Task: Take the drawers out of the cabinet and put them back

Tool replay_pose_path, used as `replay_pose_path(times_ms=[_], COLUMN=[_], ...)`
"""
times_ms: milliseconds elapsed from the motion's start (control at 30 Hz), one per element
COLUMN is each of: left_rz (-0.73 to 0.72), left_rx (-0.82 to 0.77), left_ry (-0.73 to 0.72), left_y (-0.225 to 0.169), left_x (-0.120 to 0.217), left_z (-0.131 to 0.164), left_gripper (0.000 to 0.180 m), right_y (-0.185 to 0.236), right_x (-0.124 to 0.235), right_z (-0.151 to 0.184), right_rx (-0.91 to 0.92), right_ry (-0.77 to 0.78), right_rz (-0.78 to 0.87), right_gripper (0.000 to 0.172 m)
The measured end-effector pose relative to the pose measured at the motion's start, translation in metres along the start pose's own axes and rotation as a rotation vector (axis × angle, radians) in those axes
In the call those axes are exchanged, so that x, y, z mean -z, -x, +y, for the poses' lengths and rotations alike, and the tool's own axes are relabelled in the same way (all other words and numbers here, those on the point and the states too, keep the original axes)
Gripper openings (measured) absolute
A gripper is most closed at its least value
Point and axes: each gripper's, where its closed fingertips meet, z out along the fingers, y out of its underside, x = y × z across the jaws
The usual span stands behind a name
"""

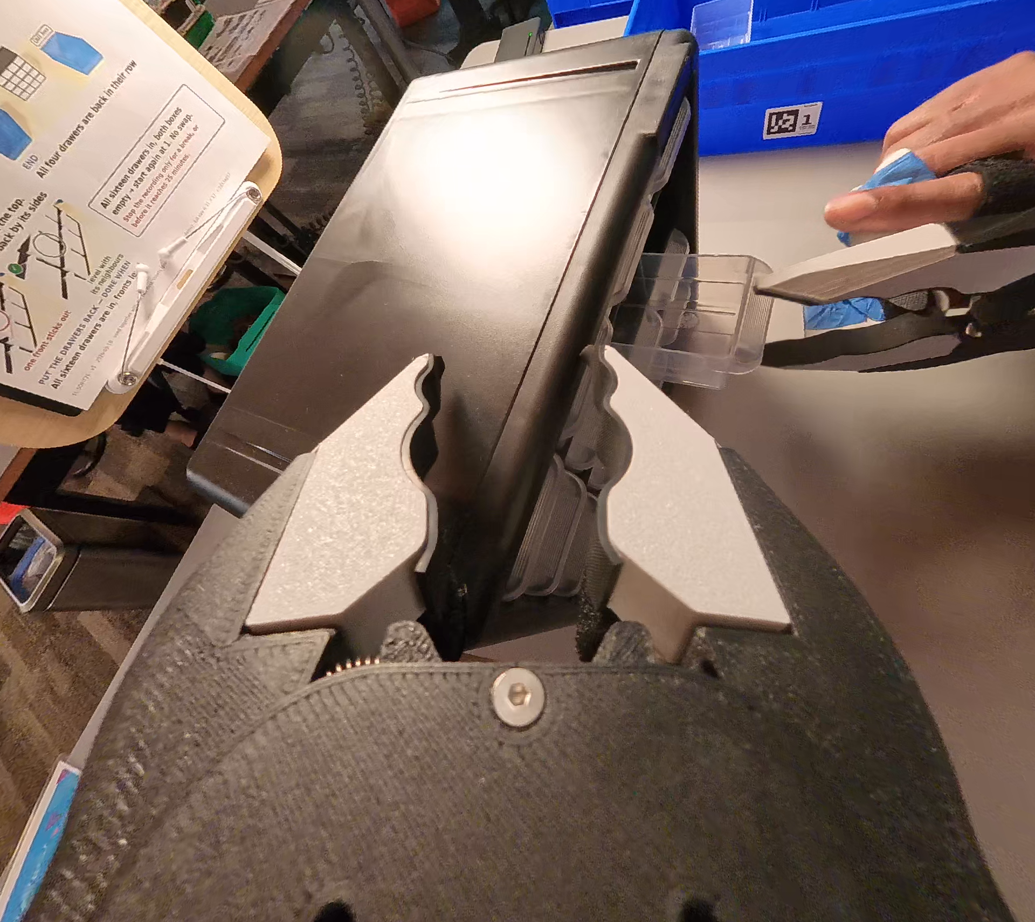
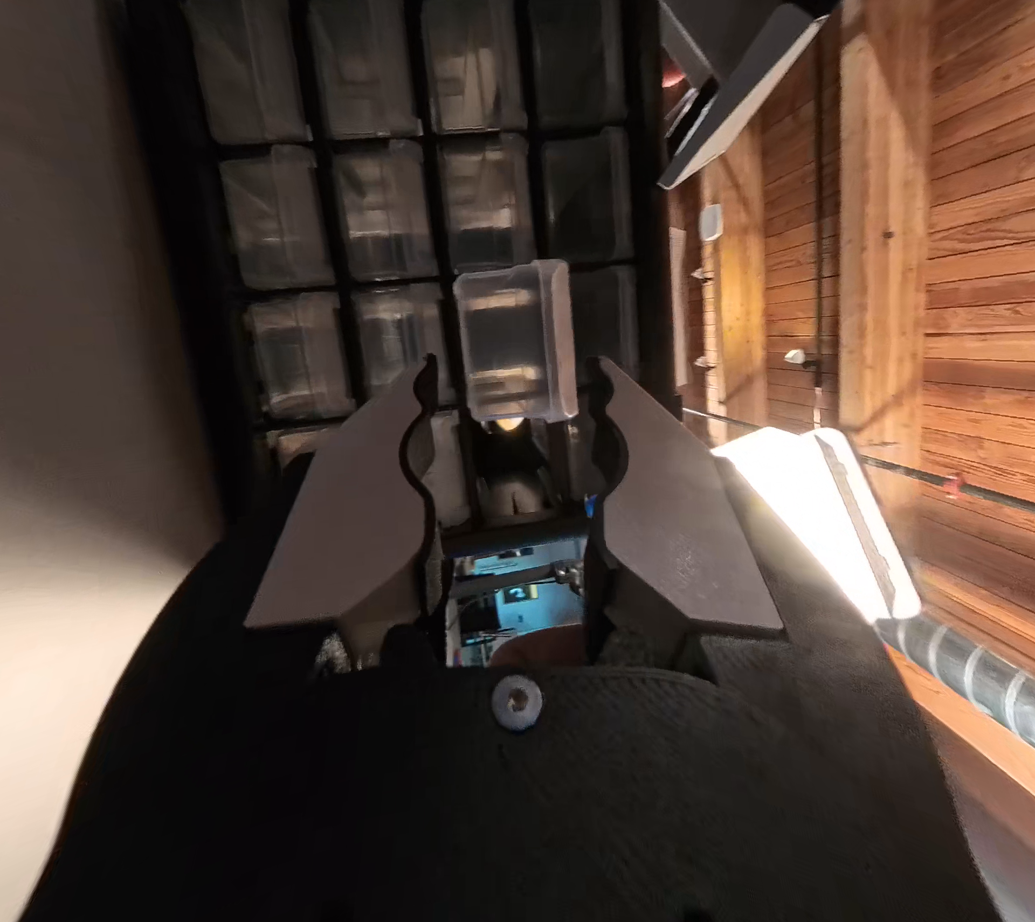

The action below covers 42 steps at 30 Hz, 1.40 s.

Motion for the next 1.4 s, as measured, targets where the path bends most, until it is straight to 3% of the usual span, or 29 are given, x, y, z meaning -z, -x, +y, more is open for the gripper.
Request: replay_pose_path(times_ms=[400, 533, 967, 1400], left_rz=[0.0, 0.0, -0.001, -0.002], left_rx=[-0.005, -0.005, -0.006, -0.008], left_ry=[-0.001, -0.001, 0.001, 0.001], left_y=[0.0, 0.0, 0.0, 0.0], left_x=[0.0, 0.0, 0.0, -0.001], left_z=[0.0, 0.0, 0.0, 0.0], left_gripper=[0.055, 0.055, 0.054, 0.055], right_y=[-0.012, -0.006, -0.022, -0.058], right_x=[-0.01, -0.011, 0.043, 0.07], right_z=[0.006, 0.003, -0.018, -0.023], right_rx=[-0.081, -0.048, -0.106, -0.393], right_ry=[0.043, 0.034, -0.01, -0.075], right_rz=[-0.306, -0.344, -0.511, -0.709], right_gripper=[0.054, 0.026, 0.018, 0.018])
